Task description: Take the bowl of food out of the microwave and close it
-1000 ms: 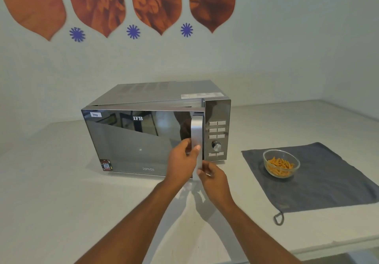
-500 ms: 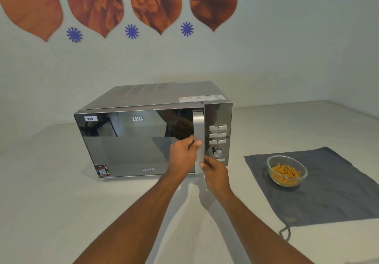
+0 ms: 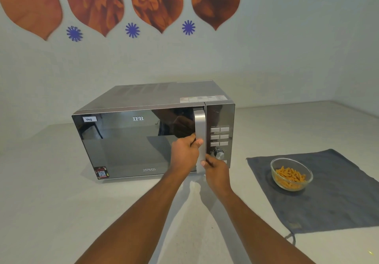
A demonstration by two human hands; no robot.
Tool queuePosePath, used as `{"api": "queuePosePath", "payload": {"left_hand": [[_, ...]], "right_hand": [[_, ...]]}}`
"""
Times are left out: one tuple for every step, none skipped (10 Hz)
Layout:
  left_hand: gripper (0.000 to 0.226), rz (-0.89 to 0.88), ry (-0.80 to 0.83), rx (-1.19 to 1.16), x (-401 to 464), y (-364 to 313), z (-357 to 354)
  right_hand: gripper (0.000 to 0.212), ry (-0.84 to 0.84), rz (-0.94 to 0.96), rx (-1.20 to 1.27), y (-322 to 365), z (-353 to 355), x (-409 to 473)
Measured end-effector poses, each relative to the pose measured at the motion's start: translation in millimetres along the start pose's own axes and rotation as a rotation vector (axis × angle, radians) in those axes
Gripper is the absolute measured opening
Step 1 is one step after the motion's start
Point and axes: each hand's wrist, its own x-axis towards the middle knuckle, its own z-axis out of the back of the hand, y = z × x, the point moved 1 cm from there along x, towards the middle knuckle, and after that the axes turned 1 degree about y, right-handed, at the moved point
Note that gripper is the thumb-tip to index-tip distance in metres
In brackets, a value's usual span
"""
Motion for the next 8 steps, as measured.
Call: {"api": "queuePosePath", "payload": {"left_hand": [[0.034, 0.017, -0.001, -0.005, 1.9, -1.3, -1.1], [0.035, 0.024, 0.008, -0.003, 0.4, -2.2, -0.1], [0.035, 0.028, 0.021, -0.005, -1.0, -4.6, 0.6], [0.036, 0.042, 0.031, -0.012, -1.9, -6.8, 1.0], [0.038, 0.050, 0.039, 0.009, -6.1, -6.8, 1.4], [0.036, 0.034, 0.084, 0.100, -14.0, -4.7, 2.9], [0.032, 0.028, 0.128, 0.127, -28.5, 9.0, 4.7], [0.026, 0.035, 0.164, 0.139, -51.0, 29.6, 10.4]], "right_hand": [[0.029, -0.013, -0.022, 0.035, -1.1, -0.8, 2.5], [0.031, -0.014, -0.036, 0.042, -4.1, -2.1, 3.2], [0.033, -0.024, -0.040, 0.043, -5.2, -2.8, 3.2], [0.032, -0.038, -0.042, 0.056, -3.1, -3.0, 1.5], [0.028, -0.057, -0.046, 0.070, -0.5, -3.4, -1.5], [0.023, -0.064, -0.008, -0.032, 5.3, -3.9, -6.0], [0.028, -0.118, -0.045, -0.120, 5.1, -6.6, -14.6], [0.034, -0.146, -0.093, -0.210, 0.8, -9.9, -31.7]]}}
